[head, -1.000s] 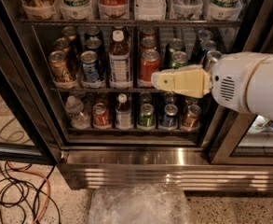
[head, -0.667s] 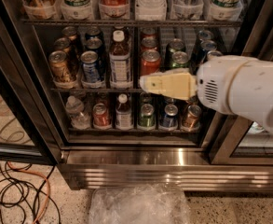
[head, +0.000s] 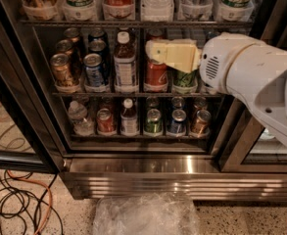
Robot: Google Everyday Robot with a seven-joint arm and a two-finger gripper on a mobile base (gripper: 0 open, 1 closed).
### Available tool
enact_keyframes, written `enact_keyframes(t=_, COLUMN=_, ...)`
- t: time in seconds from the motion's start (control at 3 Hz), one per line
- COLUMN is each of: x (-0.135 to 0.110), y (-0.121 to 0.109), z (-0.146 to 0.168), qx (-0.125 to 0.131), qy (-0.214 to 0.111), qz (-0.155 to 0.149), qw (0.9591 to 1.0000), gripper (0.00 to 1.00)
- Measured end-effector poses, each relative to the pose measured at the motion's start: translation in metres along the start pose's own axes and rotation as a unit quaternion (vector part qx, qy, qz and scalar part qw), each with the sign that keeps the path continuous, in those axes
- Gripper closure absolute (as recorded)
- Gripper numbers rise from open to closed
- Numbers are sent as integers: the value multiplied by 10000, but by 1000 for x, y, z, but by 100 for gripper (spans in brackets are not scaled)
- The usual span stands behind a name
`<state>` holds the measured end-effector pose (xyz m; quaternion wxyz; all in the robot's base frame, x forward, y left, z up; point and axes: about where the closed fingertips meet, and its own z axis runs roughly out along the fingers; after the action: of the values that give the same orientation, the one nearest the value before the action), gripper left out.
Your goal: Pick water bottle from top shelf of fridge
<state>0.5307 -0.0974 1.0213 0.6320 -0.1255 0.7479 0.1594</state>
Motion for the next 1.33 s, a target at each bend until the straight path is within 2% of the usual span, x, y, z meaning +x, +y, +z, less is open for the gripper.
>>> enact_keyframes(t=0.33, x=1, y=1, z=0, qx=-1, qy=10, qz=-12, qw=10000, gripper=0)
enact_keyframes(t=0.67, x=-15, y=5, z=12, qx=-12, qy=-247, qz=-252, qw=9994, gripper=0)
enact_keyframes(t=1.0, x=-67, y=-65, z=2, qx=706, qy=-1044, qz=-868, qw=9882, gripper=0)
enact_keyframes(t=1.33, x=-69, y=-98, z=-11, qx=976, qy=-1223, qz=-1248, qw=9798, gripper=0)
